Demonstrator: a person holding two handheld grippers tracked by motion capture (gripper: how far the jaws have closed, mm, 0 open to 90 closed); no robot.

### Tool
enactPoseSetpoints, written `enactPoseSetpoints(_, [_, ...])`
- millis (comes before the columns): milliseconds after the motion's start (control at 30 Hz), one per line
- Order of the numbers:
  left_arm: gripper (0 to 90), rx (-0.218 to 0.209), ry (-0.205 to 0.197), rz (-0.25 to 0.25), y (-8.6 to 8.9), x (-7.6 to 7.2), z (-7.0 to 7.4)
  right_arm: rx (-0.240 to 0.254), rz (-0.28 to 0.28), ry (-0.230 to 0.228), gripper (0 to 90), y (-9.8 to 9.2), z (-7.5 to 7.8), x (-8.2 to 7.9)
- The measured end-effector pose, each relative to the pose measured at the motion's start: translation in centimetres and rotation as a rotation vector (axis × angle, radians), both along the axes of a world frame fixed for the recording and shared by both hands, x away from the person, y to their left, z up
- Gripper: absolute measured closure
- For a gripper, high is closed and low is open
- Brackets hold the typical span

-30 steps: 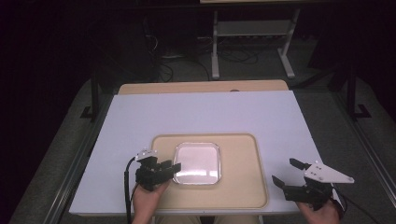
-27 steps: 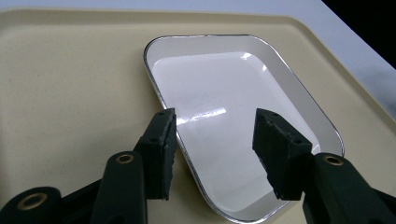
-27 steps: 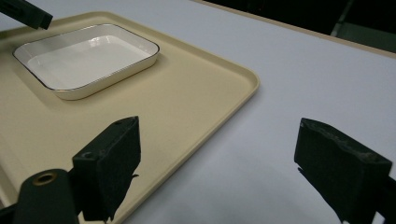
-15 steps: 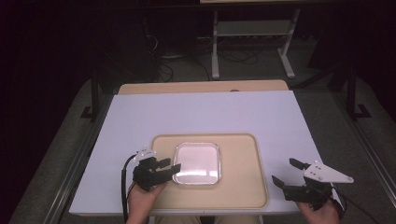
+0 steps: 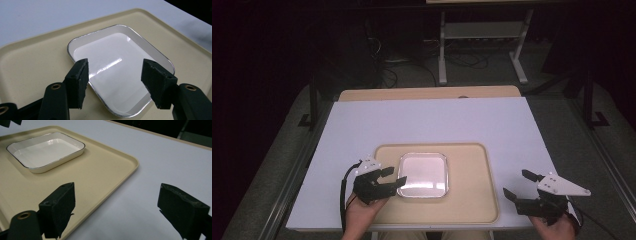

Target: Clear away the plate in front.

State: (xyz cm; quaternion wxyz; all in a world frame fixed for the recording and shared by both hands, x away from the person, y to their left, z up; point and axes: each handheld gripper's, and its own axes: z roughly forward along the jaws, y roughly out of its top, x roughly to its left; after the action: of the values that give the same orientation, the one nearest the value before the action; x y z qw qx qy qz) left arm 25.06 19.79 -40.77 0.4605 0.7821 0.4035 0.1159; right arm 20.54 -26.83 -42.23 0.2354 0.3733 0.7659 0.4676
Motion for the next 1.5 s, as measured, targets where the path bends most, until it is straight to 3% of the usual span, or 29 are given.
enactPoseSetpoints(200, [38.7, 0.041, -0.045, -0.034, 0.1, -0.6, 0.2, 0.001, -0.005, -0.001, 13.5, 0.0, 0.0, 0.0])
enactPoseSetpoints(600, [36.3, 0.06, -0.085, -0.092, 0.9, -0.9, 0.5, -0.001, -0.011, -0.006, 13.4, -0.1, 0.0, 0.0])
enactPoseSetpoints(933, [28.3, 0.06, -0.091, -0.123, 1.7, -1.1, 0.3, -0.001, -0.013, -0.004, 13.3, -0.1, 0.0, 0.0])
enactPoseSetpoints(1500, [27.3, 0.089, -0.132, -0.13, 3.5, -1.9, 0.2, -0.001, -0.007, 0.003, 13.3, 0.0, -0.1, 0.1])
